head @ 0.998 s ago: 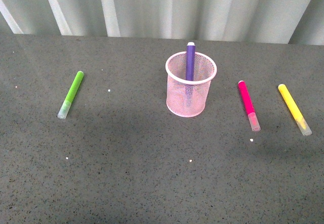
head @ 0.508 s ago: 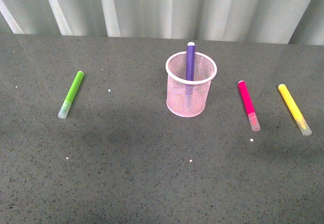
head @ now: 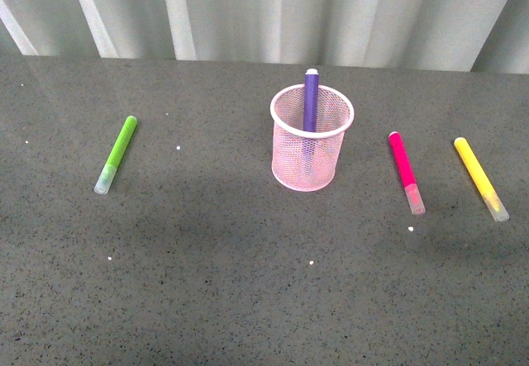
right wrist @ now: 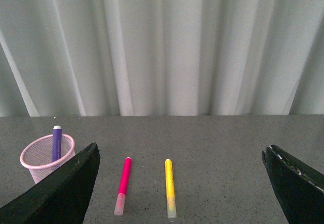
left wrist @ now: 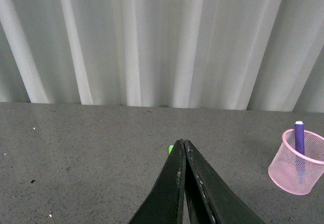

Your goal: Insert purple and pink pens into pink cup

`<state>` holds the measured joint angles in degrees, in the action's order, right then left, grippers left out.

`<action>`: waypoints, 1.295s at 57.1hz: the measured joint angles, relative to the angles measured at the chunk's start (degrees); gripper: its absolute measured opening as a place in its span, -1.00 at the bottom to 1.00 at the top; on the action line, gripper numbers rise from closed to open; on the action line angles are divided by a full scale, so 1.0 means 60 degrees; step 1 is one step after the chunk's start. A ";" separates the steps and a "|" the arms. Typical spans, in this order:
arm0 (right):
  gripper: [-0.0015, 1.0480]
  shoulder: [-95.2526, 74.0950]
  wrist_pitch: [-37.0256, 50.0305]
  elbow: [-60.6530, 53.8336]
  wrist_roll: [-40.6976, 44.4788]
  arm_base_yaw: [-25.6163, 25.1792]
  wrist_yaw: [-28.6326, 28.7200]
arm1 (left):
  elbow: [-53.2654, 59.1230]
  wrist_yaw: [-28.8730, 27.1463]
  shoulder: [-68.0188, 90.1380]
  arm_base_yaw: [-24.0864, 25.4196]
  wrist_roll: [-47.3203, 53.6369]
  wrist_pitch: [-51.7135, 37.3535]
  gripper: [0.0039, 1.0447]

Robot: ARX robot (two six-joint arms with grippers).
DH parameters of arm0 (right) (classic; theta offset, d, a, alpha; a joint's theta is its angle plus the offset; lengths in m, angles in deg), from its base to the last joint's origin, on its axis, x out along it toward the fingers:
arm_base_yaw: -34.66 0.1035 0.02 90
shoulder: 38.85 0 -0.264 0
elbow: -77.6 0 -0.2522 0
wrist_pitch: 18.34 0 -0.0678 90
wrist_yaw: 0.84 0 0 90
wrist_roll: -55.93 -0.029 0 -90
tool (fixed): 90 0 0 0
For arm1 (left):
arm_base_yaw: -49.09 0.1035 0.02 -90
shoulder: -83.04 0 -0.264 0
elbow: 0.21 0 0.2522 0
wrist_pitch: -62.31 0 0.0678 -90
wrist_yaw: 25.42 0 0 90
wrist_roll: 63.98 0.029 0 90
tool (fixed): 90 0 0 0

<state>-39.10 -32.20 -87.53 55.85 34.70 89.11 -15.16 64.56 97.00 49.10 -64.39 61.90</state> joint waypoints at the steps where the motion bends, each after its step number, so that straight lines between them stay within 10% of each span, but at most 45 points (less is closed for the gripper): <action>1: 0.86 0.0000 0.0000 0.0000 0.0000 0.0000 0.0000 | 0.0000 -0.0004 -0.0055 0.0000 0.0000 0.0055 -0.93; 43: 0.86 0.0000 0.0000 0.0000 0.0000 0.0000 0.0000 | 0.0000 0.0000 -0.2288 0.0000 -0.0004 0.2353 -0.93; 60: 0.86 0.0000 0.0000 0.0000 0.0000 0.0000 0.0000 | 0.0000 0.0000 -0.2291 0.0000 0.0000 0.2357 0.23; 68: 0.86 -0.1209 -0.0765 0.0787 -0.1013 0.1067 -0.2550 | 0.0000 -0.0011 -0.2295 -0.0004 0.0000 0.2357 0.71; 74: 0.86 -0.2699 0.0565 0.1847 -0.1129 0.0623 -0.2080 | 0.0000 0.0004 -0.2291 -0.0004 0.0029 0.2357 0.89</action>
<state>-55.29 -28.81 -76.45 49.07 38.43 76.63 -15.16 64.59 83.25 49.08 -64.21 76.04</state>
